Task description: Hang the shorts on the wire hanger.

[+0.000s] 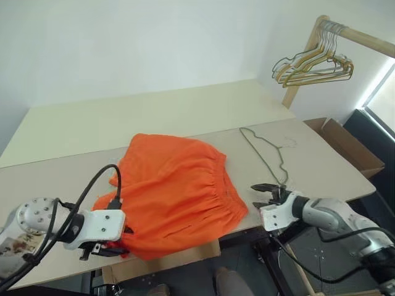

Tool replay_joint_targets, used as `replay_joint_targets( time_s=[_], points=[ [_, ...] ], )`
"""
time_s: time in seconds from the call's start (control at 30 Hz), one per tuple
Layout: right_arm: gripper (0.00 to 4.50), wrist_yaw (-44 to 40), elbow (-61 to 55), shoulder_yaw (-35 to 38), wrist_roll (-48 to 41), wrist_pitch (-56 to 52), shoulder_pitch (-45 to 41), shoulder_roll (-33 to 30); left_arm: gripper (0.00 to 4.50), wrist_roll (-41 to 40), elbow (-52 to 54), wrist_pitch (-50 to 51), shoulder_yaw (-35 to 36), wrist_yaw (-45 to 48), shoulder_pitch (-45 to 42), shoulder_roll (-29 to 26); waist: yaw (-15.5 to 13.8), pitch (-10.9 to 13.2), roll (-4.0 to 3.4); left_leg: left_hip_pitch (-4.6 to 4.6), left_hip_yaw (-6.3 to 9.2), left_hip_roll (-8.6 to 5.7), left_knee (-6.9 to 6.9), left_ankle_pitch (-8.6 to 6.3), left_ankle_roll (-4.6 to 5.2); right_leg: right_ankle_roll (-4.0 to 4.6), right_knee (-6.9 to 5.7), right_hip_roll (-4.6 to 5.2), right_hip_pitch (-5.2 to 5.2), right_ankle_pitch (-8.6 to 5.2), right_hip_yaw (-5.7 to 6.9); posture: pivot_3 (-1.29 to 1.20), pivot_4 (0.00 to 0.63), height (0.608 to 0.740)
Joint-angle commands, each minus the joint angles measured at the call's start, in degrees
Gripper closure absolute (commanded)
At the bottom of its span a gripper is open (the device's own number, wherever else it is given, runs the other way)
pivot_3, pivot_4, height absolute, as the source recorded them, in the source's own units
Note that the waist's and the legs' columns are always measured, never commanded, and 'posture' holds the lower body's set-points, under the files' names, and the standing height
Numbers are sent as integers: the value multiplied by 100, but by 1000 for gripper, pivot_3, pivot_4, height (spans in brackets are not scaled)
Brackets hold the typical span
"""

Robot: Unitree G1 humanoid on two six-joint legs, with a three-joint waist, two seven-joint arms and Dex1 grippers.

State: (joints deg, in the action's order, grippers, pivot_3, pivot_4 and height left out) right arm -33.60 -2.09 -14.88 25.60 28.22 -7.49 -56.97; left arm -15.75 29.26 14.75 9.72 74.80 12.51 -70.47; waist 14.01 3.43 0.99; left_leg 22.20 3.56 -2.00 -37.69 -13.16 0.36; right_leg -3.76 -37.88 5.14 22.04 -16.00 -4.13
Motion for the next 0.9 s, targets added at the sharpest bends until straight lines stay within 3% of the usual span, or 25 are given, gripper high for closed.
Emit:
replay_joint_targets(
  time_s=[0.03,0.1,0.27,0.4,0.5,0.6,0.7,0.9],
  points=[
    [0,-659,-419,380,-716,-87,336,-460,952,-393,67,-136,740,246,67,103,-50,-7,-5,-2,-2,1,0,-1,2,0,1,0,-2,0,-1,-202,7,740],
    [0,-1000,-633,709,-1394,-613,578,-563,952,-809,-30,-299,1176,437,74,369,-77,-13,-4,-6,-5,2,-2,-2,4,0,7,0,-9,0,0,-197,7,740],
    [0,-1401,-1585,1801,-3331,-3430,820,-283,952,-1970,-91,430,2020,548,-176,581,-132,-15,-6,-21,-5,10,-3,-5,8,0,17,0,-38,0,1,-179,12,740],
    [0,-1001,-1950,2200,-4304,-6617,90,-51,952,-2441,-292,1081,1767,-60,-1054,605,-234,-17,-9,-56,-1,10,-3,-14,18,-2,33,0,-78,-1,8,-180,15,740],
    [0,-287,-1712,2007,-4222,-8573,-824,266,952,-2778,-184,1698,1169,-866,-1939,905,-294,-22,-14,-71,-1,5,-5,-17,18,-1,43,3,-96,0,8,-189,17,740],
    [0,212,-1388,1896,-4069,-9626,-1432,599,952,-3062,-24,2163,782,-1370,-2481,1183,-355,-25,-17,-50,-1,3,-5,-24,18,-2,44,3,-76,0,6,-201,20,740],
    [0,780,-664,1925,-3867,-10280,-2048,1090,952,-3147,47,2361,441,-1685,-2870,1488,-357,-29,-15,1,-2,0,-16,-24,17,-1,22,3,-19,0,-3,-211,22,740],
    [0,1541,941,1937,-3454,-10404,-2897,1696,952,-3136,31,2475,93,-1920,-3248,1792,-280,-33,-22,15,-17,-8,-18,-20,15,0,-5,3,14,1,-23,-214,24,740]
  ],
)
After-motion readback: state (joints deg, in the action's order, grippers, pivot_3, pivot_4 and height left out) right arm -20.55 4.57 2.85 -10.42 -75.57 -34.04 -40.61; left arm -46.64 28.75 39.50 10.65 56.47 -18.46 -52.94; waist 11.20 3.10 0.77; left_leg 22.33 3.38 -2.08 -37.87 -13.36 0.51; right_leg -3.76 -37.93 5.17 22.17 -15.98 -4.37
